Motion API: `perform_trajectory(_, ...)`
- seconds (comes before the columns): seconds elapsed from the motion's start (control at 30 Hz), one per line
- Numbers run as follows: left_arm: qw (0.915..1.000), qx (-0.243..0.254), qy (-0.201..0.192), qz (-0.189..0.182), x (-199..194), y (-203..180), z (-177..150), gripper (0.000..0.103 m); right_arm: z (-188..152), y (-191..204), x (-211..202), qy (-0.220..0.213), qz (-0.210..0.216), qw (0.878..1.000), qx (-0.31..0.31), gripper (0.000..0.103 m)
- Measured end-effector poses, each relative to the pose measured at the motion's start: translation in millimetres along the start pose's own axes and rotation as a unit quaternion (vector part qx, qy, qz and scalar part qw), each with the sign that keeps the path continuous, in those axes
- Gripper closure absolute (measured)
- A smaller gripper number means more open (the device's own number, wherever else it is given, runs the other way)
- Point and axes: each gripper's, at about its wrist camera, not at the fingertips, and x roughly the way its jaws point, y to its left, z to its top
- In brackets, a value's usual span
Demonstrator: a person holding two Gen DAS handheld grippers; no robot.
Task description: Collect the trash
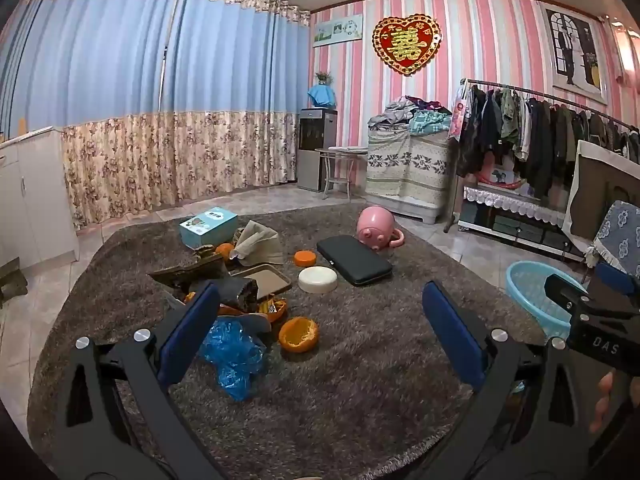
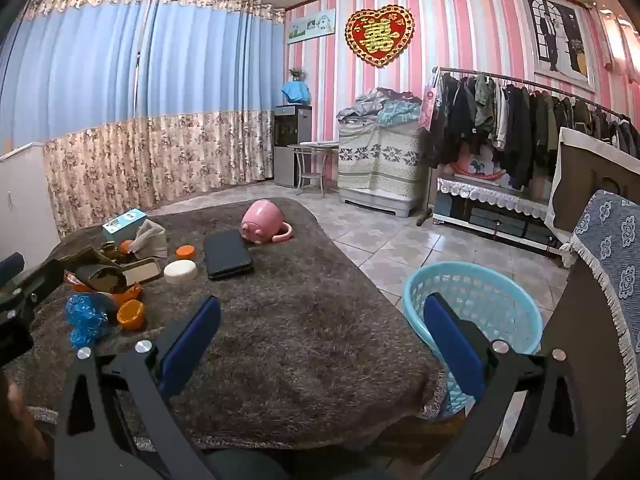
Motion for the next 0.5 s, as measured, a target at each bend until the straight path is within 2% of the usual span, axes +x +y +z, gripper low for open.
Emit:
perform_trajectory(0.43,1.0000,0.002,-0.009,-0.003,0,-7,2,0.005,2,2,-3,-0.001,0.001,1.000,0.000,0.004)
perform_trajectory(0.5,0.9999,0.004,-0.012,-0.004,-12,-10,8,0.005,2,3,-2,-0.001,0.003,1.000,0.001,0.004)
